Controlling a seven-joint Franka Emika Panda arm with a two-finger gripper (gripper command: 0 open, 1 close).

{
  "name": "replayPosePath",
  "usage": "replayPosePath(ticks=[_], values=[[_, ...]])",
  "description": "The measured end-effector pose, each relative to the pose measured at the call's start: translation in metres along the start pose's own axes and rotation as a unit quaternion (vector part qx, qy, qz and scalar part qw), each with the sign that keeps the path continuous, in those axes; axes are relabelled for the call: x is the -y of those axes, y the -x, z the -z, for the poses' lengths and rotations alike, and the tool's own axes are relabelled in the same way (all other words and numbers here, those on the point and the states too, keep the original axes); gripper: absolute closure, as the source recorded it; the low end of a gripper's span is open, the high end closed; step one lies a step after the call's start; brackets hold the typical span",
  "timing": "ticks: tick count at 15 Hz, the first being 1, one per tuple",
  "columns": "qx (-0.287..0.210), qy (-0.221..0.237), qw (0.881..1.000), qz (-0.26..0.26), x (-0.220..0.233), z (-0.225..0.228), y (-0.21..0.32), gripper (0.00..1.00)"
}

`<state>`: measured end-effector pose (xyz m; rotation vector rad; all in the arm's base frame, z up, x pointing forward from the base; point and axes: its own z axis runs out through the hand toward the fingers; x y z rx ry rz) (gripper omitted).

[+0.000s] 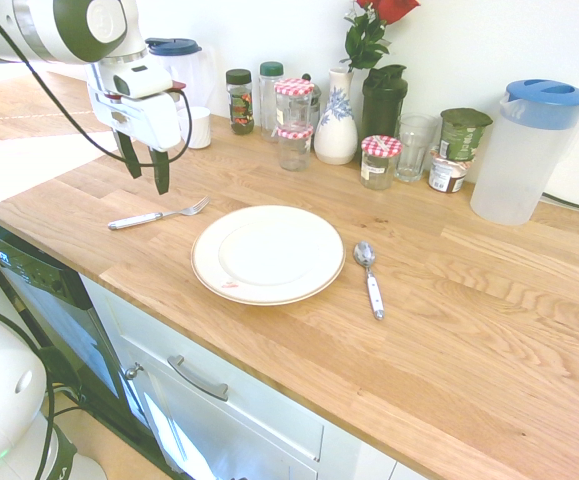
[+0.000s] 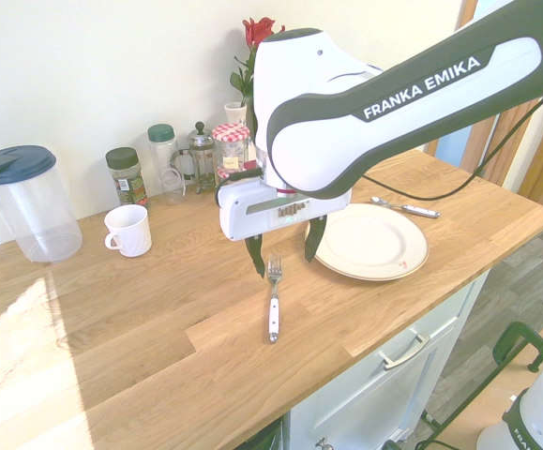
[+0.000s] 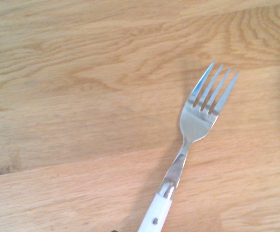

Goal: Put the fork into the plate

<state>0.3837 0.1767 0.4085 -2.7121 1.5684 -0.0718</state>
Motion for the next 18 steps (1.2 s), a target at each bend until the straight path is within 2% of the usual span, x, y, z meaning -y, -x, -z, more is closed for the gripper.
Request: replayPosePath(ticks=[3, 7, 10, 11, 18], values=[[0.012, 0.004, 1.0, -0.024, -0.013, -0.022, 0.007, 0.0], [0.028, -0.029, 0.999, -0.035, -0.017, -0.048, 0.023, 0.0], [0.035, -0.022, 0.998, -0.036, -0.018, -0.068, 0.031, 0.0], [0.035, -0.022, 0.998, -0.038, -0.018, -0.071, 0.031, 1.0], [0.035, -0.023, 0.997, -0.062, -0.016, -0.078, 0.025, 1.0]])
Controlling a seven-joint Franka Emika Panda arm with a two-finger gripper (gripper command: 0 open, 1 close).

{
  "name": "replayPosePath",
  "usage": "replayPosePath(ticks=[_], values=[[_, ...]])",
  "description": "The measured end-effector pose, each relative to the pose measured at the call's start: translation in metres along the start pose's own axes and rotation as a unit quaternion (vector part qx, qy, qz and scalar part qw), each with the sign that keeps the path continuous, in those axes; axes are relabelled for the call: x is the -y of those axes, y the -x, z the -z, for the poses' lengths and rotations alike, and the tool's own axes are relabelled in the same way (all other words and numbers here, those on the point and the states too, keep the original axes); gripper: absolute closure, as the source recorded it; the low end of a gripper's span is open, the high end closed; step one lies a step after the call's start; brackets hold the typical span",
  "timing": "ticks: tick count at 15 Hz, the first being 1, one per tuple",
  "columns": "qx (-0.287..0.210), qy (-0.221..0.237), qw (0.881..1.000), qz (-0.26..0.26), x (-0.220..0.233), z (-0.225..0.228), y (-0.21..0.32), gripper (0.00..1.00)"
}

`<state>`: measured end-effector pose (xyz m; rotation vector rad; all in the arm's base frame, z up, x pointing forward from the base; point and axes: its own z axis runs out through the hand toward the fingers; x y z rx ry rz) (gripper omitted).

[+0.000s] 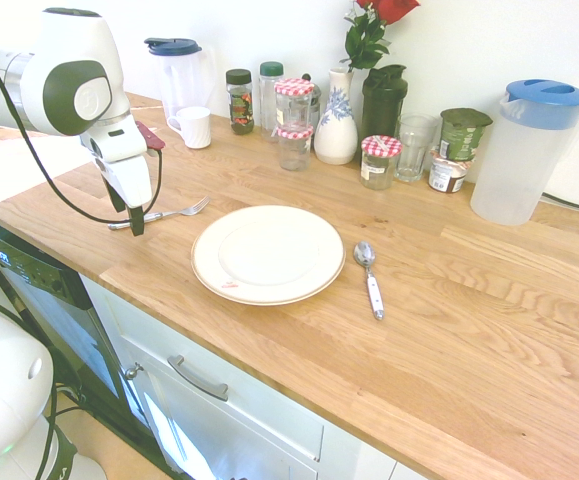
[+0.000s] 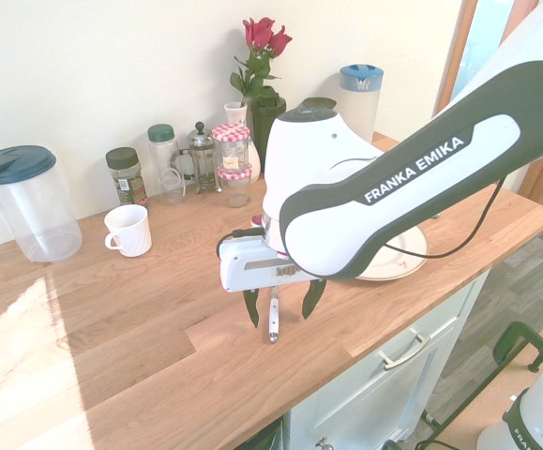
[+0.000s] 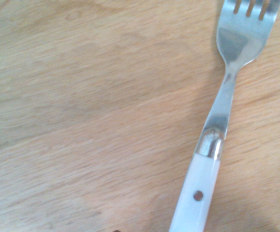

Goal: Put the fork into the plate

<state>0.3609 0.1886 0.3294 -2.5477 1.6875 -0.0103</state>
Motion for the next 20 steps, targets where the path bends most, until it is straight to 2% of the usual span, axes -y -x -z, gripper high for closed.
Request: replayPosePath(ticks=[20], values=[[-0.007, 0.002, 1.0, -0.004, 0.0022, -0.0056, -0.0081, 1.0]])
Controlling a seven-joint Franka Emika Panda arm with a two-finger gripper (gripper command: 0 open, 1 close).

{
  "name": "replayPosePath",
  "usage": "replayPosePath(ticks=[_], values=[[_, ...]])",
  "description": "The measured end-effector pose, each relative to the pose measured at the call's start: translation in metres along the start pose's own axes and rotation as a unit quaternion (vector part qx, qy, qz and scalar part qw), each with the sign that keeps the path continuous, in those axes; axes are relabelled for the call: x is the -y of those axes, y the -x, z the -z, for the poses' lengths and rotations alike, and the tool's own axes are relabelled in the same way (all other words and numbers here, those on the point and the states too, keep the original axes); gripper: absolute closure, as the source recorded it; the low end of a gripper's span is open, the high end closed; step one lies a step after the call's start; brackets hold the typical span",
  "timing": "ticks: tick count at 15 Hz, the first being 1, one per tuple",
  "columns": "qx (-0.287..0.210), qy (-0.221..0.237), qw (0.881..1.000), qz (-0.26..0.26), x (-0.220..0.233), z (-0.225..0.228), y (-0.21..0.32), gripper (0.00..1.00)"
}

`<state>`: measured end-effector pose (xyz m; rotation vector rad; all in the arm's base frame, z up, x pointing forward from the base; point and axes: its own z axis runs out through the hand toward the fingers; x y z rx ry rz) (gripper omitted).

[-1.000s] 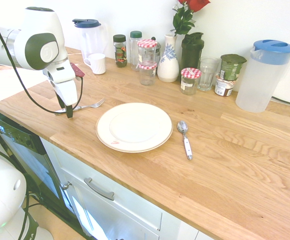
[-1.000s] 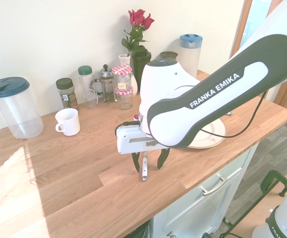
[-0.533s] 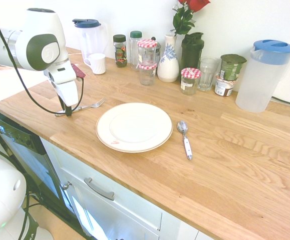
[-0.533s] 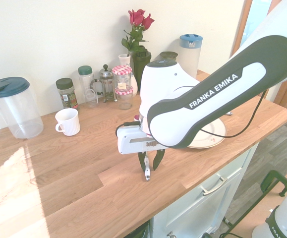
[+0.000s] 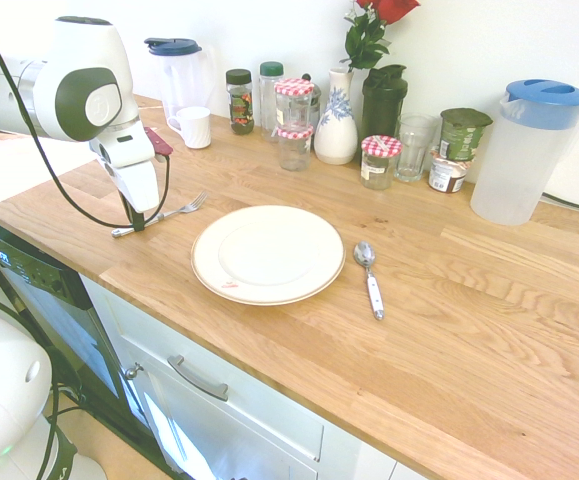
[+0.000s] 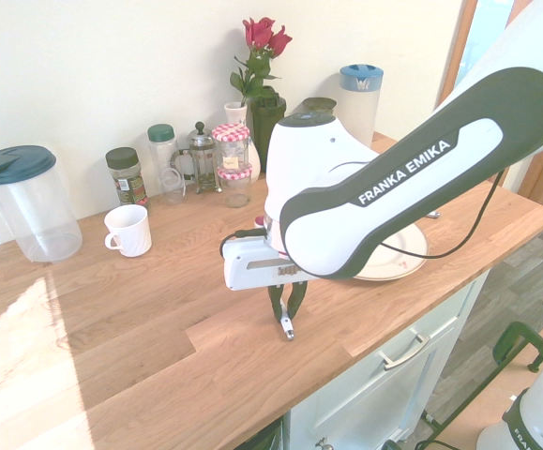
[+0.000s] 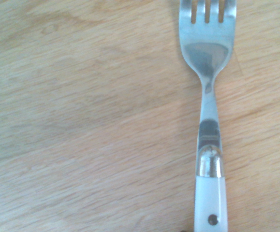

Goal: Put the fork into the plate

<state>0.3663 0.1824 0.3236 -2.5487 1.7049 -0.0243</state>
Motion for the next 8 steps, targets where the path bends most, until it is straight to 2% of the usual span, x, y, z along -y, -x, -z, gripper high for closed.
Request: replayPosePath(ticks=[8], values=[[-0.032, -0.033, 0.999, -0.002, 0.024, 0.028, -0.036, 1.0]])
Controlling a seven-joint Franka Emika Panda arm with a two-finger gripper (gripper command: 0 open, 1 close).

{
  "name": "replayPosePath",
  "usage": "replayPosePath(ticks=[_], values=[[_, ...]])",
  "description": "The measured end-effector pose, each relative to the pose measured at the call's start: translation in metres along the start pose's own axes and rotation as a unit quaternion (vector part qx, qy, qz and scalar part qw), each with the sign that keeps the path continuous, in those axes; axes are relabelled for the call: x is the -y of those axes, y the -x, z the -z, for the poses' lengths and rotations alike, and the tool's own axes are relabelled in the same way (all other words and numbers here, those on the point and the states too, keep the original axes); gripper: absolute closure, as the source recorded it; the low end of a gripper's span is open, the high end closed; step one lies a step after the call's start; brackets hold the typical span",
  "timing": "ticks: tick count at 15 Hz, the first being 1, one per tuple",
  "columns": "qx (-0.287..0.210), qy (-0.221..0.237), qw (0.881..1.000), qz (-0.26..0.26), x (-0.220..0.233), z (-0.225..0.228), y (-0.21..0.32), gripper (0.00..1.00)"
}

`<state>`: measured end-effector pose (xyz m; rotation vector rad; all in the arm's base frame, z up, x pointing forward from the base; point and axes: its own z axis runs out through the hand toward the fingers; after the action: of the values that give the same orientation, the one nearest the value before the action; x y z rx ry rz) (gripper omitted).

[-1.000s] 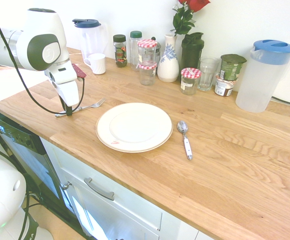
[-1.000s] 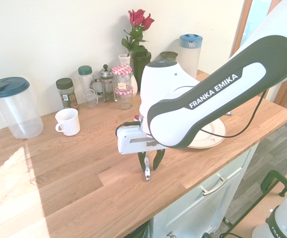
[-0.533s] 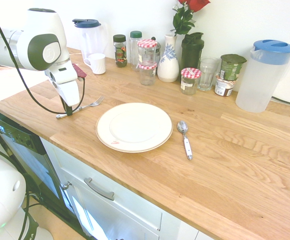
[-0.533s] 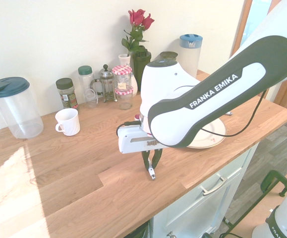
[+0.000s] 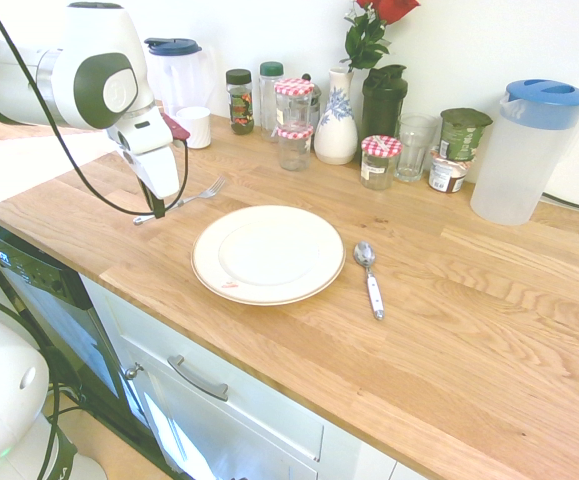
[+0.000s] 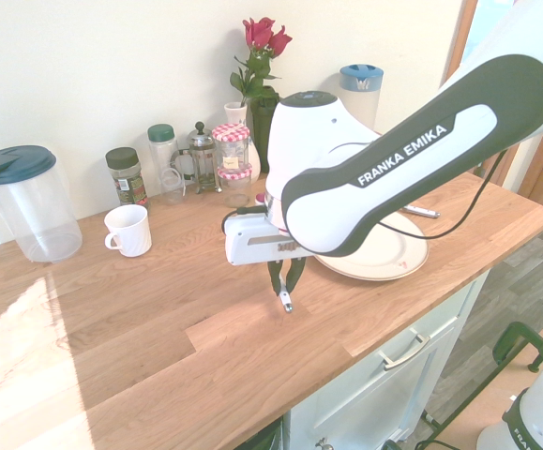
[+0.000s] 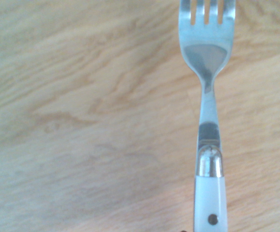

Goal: Put the fork into the plate

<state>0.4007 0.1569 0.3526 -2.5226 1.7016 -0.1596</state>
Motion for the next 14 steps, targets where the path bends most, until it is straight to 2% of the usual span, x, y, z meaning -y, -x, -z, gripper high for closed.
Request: replayPosePath(ticks=[3, 7, 12, 14], values=[[-0.014, -0.015, 1.0, -0.015, 0.007, 0.03, -0.036, 1.0], [-0.03, -0.021, 0.998, -0.046, -0.019, 0.072, -0.083, 1.0], [-0.025, 0.004, 0.996, -0.085, -0.08, 0.052, -0.113, 1.0], [-0.027, 0.002, 0.995, -0.096, -0.087, 0.054, -0.127, 1.0]])
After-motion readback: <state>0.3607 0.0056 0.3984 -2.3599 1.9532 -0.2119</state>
